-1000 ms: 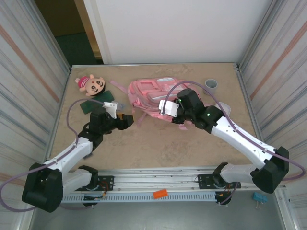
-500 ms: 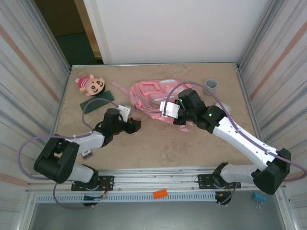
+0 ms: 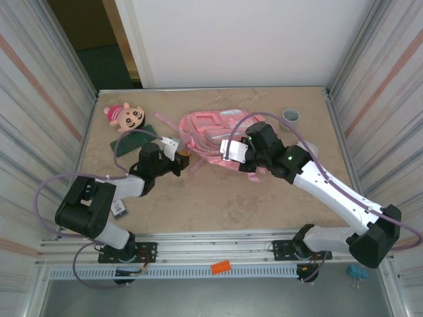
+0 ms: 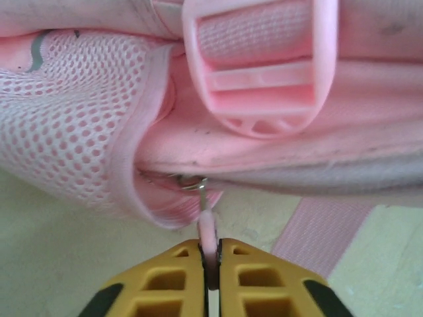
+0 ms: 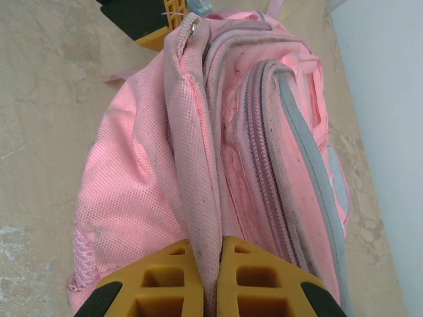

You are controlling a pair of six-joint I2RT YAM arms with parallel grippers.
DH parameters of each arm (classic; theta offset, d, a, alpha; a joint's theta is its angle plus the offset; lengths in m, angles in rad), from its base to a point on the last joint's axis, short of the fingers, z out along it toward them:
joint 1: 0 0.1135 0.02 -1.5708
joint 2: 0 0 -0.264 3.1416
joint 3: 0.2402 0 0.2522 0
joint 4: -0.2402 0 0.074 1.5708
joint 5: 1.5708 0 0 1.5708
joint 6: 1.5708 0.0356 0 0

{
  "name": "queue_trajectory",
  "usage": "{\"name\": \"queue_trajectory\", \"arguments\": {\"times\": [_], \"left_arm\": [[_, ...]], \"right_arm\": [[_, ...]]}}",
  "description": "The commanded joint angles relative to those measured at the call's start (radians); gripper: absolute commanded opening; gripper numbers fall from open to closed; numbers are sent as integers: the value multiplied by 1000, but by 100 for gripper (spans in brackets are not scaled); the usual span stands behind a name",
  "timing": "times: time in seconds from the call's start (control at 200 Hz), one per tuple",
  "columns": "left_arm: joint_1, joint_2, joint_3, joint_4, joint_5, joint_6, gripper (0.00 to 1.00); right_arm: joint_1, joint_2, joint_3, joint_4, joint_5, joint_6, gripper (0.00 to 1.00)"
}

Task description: Pack books, pencil case, and school supplies into a backpack

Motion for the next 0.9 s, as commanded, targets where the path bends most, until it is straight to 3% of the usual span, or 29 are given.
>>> {"name": "queue_trajectory", "arguments": {"times": [0.0, 0.436, 0.646, 0.767, 0.897], "left_arm": [[-9, -22, 21, 29, 121, 2, 0], [-221, -403, 10, -317, 128, 129, 0], [-366, -423, 110, -485, 117, 194, 0], [-457, -404, 159, -546, 64, 206, 14], [-466, -459, 150, -586, -52, 192, 35]], "right_arm": [[0, -33, 49, 132, 33, 8, 0], [43, 58, -96, 348, 101, 134, 0], [75, 99, -137, 434, 83, 197, 0], [72, 85, -162, 443, 41, 173, 0], [48, 26, -174, 366, -74, 93, 0]]}}
